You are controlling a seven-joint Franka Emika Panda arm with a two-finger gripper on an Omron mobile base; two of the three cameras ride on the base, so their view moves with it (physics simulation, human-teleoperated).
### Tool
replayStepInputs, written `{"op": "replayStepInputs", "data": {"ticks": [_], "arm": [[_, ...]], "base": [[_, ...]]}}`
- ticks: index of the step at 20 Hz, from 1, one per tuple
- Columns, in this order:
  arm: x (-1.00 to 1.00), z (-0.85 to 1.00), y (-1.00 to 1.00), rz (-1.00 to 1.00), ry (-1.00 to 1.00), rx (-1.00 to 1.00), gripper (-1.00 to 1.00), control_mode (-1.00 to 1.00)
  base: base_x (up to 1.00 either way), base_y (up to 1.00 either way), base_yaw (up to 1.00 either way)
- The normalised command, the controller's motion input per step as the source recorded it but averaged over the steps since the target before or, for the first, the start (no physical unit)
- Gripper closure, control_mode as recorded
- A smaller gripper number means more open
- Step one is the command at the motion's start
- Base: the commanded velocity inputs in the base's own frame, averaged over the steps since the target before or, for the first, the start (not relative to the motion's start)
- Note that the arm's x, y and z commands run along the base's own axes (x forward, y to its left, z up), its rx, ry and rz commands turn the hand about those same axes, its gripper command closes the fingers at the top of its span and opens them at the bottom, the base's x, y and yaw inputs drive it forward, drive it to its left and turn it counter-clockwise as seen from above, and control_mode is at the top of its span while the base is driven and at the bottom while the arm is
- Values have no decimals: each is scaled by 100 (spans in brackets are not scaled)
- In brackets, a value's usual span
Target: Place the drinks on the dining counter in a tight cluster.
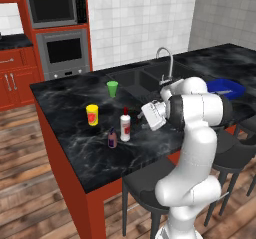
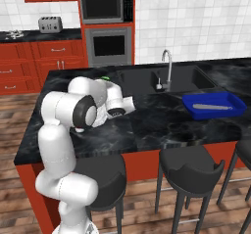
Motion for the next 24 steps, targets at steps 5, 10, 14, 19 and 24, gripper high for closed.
{"op": "replayStepInputs", "data": {"ticks": [5, 10, 14, 19, 24], "arm": [[-25, 58, -39, -28, 0, -2, -100, -100], [-31, 58, -39, -27, 1, -2, -100, -100], [-42, 51, -31, -23, 10, -3, -100, -100], [-45, 47, -20, -27, 23, -8, -100, -100], [-40, 52, 0, -27, 36, -14, -100, -100]], "base": [[0, 0, 0], [0, 0, 0], [0, 0, 0], [0, 0, 0], [0, 0, 0]]}}
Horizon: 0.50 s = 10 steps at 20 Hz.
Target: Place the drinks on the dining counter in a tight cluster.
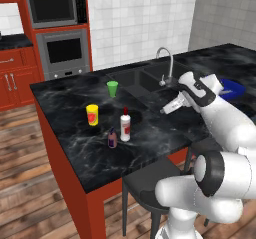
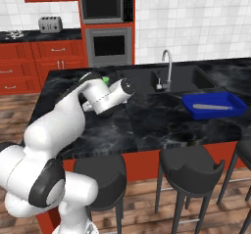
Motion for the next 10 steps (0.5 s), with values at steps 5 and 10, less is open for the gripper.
{"op": "replayStepInputs", "data": {"ticks": [5, 10], "arm": [[-50, 34, 0, -30, 33, -14, -100, -100], [-56, 10, 0, -35, 32, -13, -100, -100]], "base": [[0, 0, 0], [0, 0, 0]]}}
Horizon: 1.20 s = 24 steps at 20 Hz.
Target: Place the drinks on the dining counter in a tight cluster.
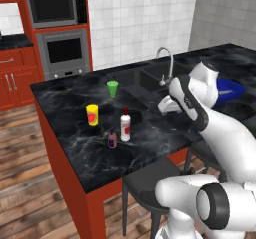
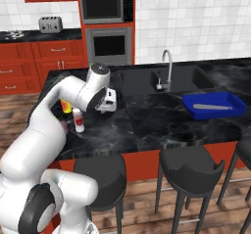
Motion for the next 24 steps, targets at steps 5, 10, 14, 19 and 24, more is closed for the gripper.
{"op": "replayStepInputs", "data": {"ticks": [5, 10, 14, 19, 24], "arm": [[-51, -2, 1, -35, 8, -11, -100, -100], [-86, 39, 6, -22, -9, -3, -100, -100], [-97, 33, 4, -13, -18, -1, -100, -100], [-97, 3, 25, -2, -21, 0, -100, -100], [-61, 7, 25, 1, -11, 0, -100, -100]], "base": [[0, 0, 0], [0, 0, 0], [0, 0, 0], [0, 0, 0], [0, 0, 0]]}}
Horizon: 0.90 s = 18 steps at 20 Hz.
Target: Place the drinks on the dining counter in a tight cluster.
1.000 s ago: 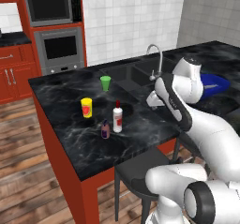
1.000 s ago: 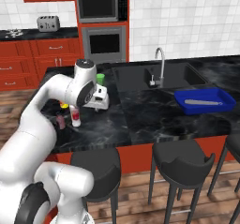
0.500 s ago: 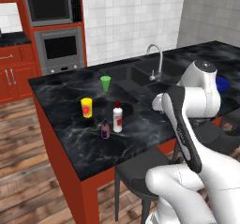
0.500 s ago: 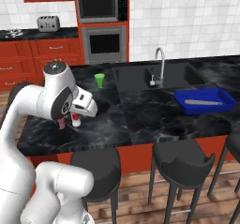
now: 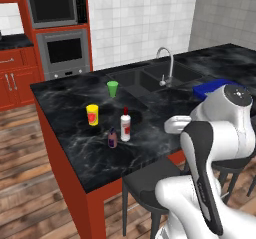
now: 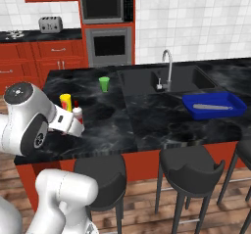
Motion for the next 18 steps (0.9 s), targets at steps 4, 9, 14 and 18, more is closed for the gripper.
{"op": "replayStepInputs", "data": {"ticks": [4, 9, 14, 18], "arm": [[-10, 0, 0, 0, 0, 0, -100, -100], [-10, 0, 0, 0, 0, 0, -100, -100], [-32, 0, 0, 0, -2, 0, -100, -100], [-9, 0, 0, 0, 0, 0, -100, 100]], "base": [[0, 0, 0], [0, 0, 0], [0, 0, 0], [-58, 31, 8]]}}
